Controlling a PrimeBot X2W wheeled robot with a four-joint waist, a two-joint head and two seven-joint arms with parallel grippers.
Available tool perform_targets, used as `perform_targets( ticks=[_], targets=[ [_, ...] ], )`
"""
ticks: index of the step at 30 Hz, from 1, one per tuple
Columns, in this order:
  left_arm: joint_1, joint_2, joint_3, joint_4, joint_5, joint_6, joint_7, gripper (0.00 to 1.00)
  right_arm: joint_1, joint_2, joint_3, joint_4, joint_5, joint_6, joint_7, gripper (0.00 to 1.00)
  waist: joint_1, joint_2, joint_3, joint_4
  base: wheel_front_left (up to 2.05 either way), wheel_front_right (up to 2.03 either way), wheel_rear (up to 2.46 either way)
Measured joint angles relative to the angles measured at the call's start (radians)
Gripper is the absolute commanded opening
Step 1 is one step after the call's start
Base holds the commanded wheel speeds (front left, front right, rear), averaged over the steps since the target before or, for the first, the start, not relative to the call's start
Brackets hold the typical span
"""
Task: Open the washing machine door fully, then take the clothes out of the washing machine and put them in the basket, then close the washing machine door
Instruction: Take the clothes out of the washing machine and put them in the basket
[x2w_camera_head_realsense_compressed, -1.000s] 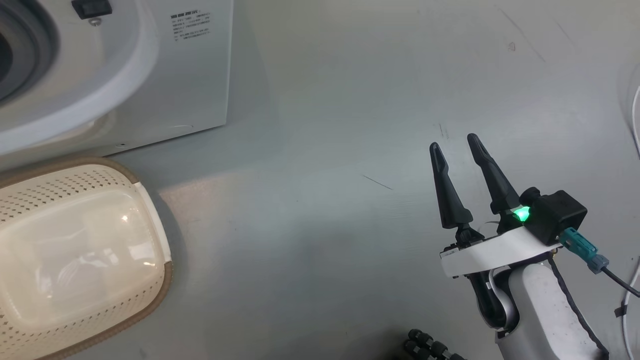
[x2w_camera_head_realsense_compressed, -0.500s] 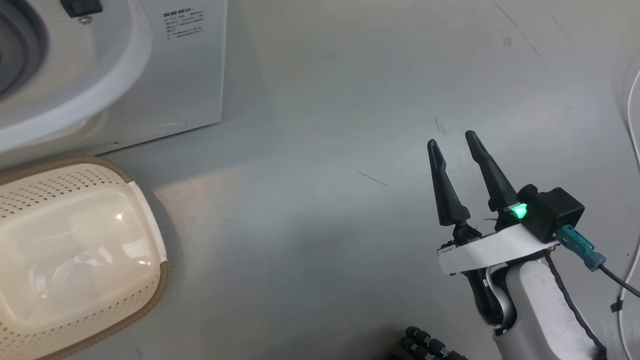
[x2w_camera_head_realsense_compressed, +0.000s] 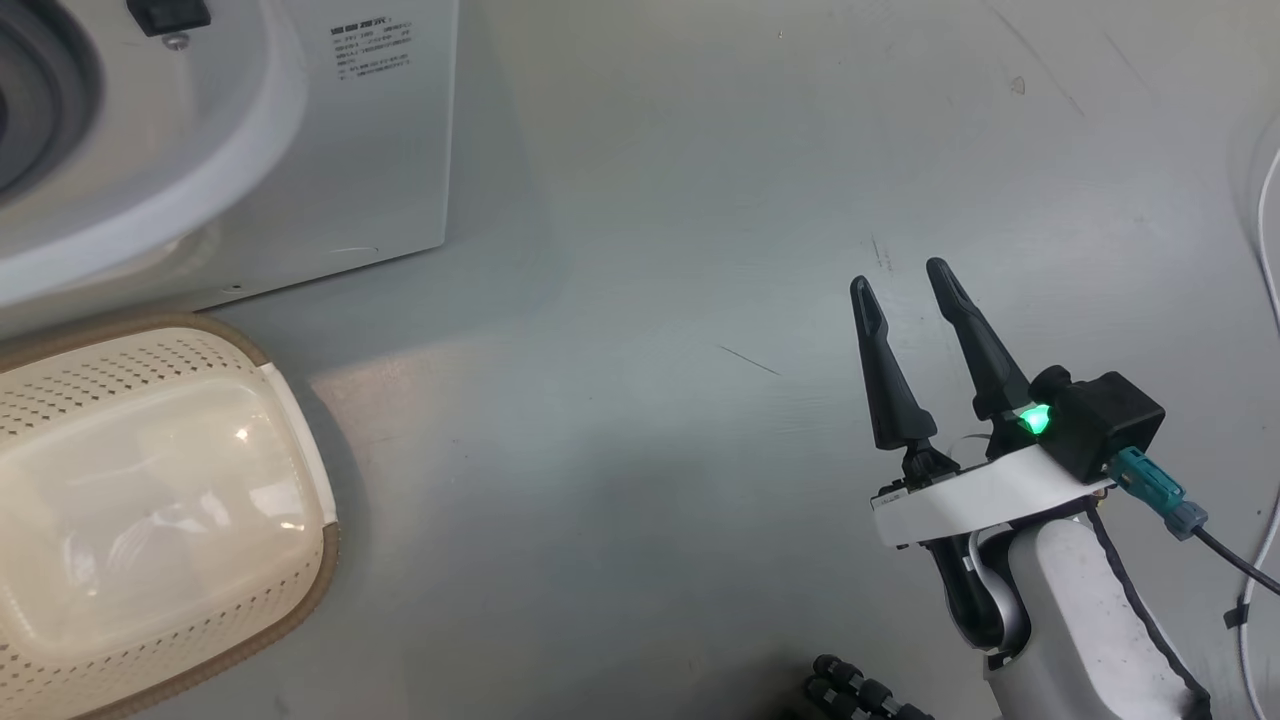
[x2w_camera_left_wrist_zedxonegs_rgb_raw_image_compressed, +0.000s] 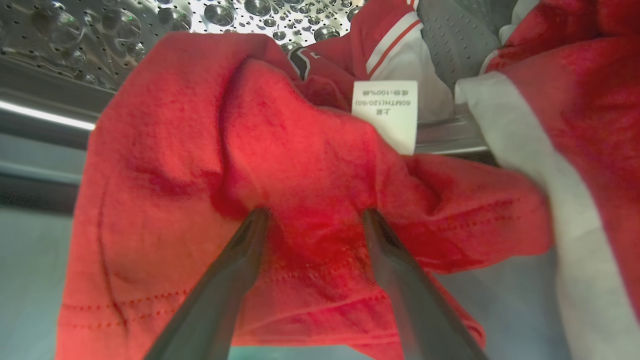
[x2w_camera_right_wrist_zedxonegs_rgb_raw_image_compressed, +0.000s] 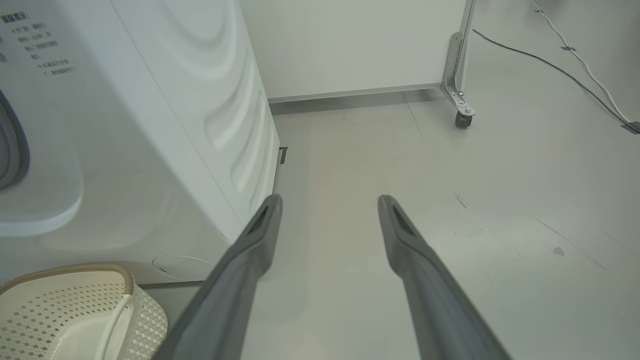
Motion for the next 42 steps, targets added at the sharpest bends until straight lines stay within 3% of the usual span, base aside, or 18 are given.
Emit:
perform_targets(
  ticks=[1,2,3,4,17,33,42],
  targets=[
    [-0.003,-0.001,0.001,0.003,0.0,0.0,0.004,0.96,0.0,0.0,0.0,0.0,0.0,0.0,0.0,1.0,0.0,0.0,0.0,0.0,0.0,0.0,0.0],
    [-0.005,-0.002,0.002,0.005,0.0,0.0,0.005,0.47,0.0,0.0,0.0,0.001,0.0,0.0,0.0,1.0,0.0,0.0,-0.001,0.001,0.0,0.0,0.0],
    [-0.007,-0.003,0.002,0.008,0.0,0.0,0.006,0.13,0.0,0.0,0.001,0.001,0.0,0.0,0.0,1.0,0.0,0.0,-0.001,0.001,0.0,0.0,0.0],
    [-0.009,-0.004,0.002,0.011,0.0,0.0,0.008,0.0,0.0,0.0,0.001,0.001,0.0,0.0,0.0,1.0,0.0,0.0,-0.001,0.001,0.0,0.0,0.0],
    [-0.023,-0.024,0.005,0.05,0.0,0.005,-0.042,0.0,-0.012,0.0,-0.007,0.005,0.0,-0.008,0.0,1.0,0.0,0.0,-0.013,0.008,0.0,0.0,0.0],
    [-0.005,-0.146,-0.001,0.089,-0.053,0.003,-0.252,0.0,-0.016,0.0,-0.047,0.033,-0.033,-0.008,0.0,1.0,0.0,0.0,-0.111,0.042,0.0,0.0,0.0],
    [0.071,-0.215,0.002,0.13,-0.091,-0.028,-0.368,0.0,0.007,-0.004,-0.084,0.056,-0.071,-0.008,0.0,1.0,-0.0001,0.0,-0.195,0.084,0.0,0.0,0.0]
  ],
)
